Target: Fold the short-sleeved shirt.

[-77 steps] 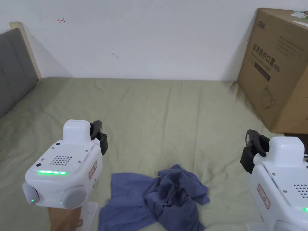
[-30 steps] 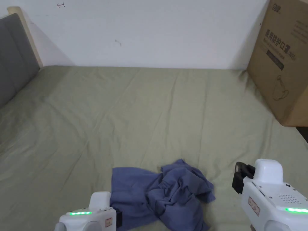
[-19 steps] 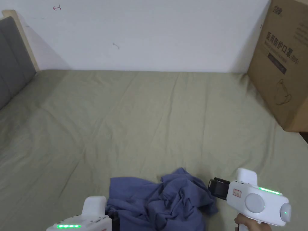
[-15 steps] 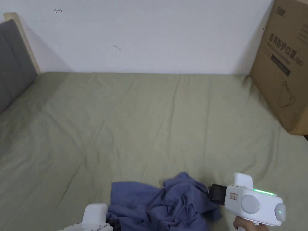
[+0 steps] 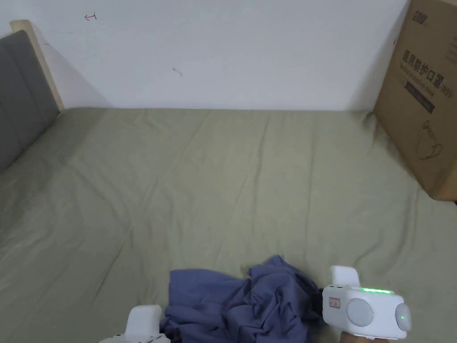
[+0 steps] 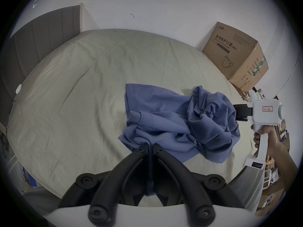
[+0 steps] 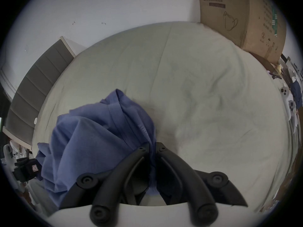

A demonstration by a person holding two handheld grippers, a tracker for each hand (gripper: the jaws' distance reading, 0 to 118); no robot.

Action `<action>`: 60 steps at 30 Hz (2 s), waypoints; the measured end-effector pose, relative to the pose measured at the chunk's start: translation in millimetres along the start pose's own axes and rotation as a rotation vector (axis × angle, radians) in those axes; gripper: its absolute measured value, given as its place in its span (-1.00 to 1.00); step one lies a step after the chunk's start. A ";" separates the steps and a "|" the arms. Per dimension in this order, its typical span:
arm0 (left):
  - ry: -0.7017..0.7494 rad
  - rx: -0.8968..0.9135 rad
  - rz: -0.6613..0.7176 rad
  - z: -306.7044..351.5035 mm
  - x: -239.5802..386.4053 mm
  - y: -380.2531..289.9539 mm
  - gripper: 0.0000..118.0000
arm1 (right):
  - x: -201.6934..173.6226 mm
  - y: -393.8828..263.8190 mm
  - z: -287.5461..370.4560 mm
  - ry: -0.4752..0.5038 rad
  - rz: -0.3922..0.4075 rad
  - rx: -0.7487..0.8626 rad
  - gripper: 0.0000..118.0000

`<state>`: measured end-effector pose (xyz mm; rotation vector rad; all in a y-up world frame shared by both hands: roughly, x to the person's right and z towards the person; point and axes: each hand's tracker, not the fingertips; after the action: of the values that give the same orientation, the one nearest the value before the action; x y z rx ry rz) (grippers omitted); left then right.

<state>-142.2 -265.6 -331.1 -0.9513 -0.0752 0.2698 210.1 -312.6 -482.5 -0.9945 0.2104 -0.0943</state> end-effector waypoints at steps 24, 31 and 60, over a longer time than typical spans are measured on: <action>0.004 0.473 0.049 132.5 -38.2 243.4 -0.93 | 23.4 167.6 250.9 -0.112 0.106 0.625 -0.92; 0.058 0.584 -0.004 153.9 -23.4 338.1 -0.93 | 14.0 235.8 264.8 -0.157 0.149 0.699 -0.92; 0.240 0.348 -0.048 40.2 -91.3 271.2 -0.93 | 18.0 161.6 118.2 -0.118 0.086 0.482 -0.92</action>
<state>-290.3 -108.3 -523.0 -0.6293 0.1652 0.1167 250.7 -130.9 -558.3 -0.5080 0.1131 -0.0060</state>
